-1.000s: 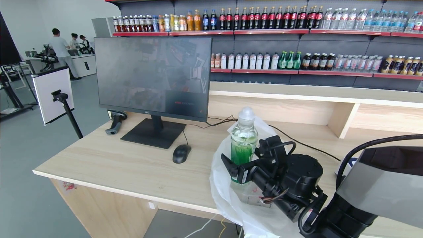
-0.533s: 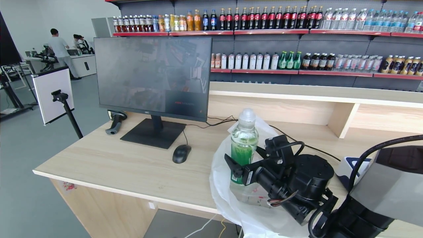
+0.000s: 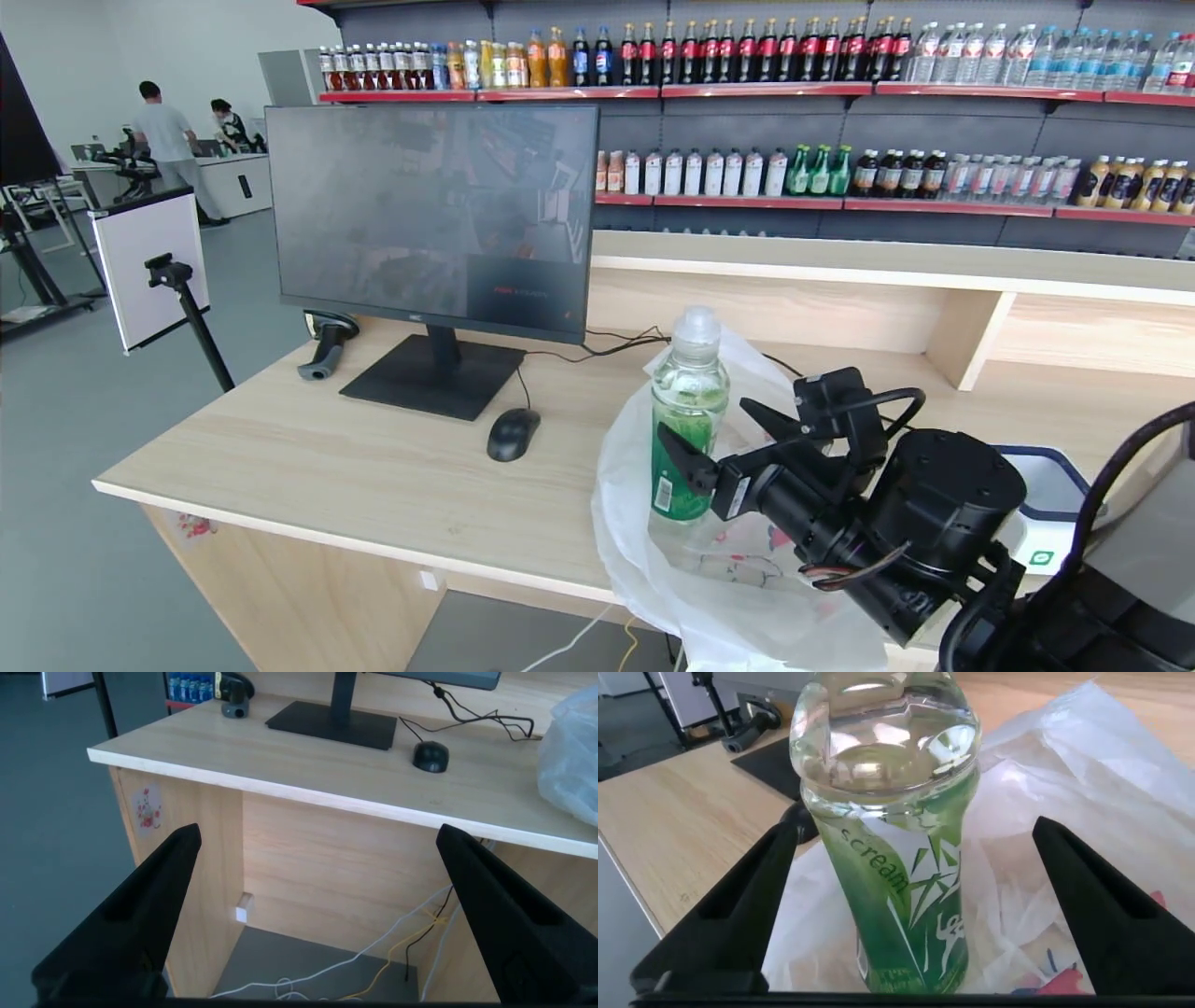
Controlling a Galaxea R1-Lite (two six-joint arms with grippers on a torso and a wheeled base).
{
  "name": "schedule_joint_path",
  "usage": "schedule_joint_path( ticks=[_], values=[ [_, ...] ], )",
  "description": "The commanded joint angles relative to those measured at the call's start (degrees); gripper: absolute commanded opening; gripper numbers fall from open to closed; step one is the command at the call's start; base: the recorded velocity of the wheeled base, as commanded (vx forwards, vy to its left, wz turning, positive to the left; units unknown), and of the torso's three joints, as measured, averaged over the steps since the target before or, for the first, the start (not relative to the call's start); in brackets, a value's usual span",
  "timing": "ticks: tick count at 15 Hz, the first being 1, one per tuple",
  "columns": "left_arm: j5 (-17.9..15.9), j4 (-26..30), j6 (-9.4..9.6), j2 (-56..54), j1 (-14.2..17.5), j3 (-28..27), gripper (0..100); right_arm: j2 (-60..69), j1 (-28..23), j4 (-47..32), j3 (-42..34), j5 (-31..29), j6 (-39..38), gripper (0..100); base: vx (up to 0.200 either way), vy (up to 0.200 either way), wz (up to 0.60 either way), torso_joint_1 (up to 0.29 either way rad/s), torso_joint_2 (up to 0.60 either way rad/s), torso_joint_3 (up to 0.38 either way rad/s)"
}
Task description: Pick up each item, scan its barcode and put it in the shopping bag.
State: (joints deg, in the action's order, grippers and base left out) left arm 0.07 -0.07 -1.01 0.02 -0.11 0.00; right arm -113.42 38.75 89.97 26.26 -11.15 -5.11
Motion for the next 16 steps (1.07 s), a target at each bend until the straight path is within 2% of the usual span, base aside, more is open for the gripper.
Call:
schedule_joint_path(
  ticks=[1, 5, 8, 14, 15, 16],
  values=[
    [0.01, -0.01, -0.04, -0.02, 0.02, 0.00, 100, 3.73, -0.08, 0.03, -1.39, -0.01, 0.10, 100, 0.000, 0.000, 0.00, 0.000, 0.00, 0.000],
    [0.01, -0.01, -0.04, -0.02, 0.02, 0.00, 100, 7.86, -1.14, 0.03, -4.20, -0.01, 0.27, 100, 0.000, 0.000, 0.00, 0.000, 0.00, 0.000],
    [0.01, -0.01, -0.13, -0.02, 0.11, 0.00, 100, 10.15, -5.36, 0.03, -4.11, 0.08, 0.10, 100, -0.200, 0.000, 0.00, 0.007, 0.00, 0.004],
    [0.01, -0.01, 0.13, -0.02, 0.02, 0.00, 100, 9.89, -5.53, 0.03, -3.58, 0.08, -0.08, 100, -0.200, 0.000, 0.00, -0.002, 0.00, 0.006],
    [0.01, -0.01, 0.13, -0.02, 0.02, 0.00, 100, 9.97, -5.62, 0.03, -3.76, 0.08, -0.08, 100, 0.000, 0.000, 0.00, 0.000, 0.00, 0.000],
    [0.01, -0.01, 0.13, -0.02, 0.02, 0.00, 100, 10.33, -7.99, 0.03, -4.29, 0.08, -0.08, 100, 0.000, 0.000, 0.00, 0.000, 0.00, 0.000]
  ],
)
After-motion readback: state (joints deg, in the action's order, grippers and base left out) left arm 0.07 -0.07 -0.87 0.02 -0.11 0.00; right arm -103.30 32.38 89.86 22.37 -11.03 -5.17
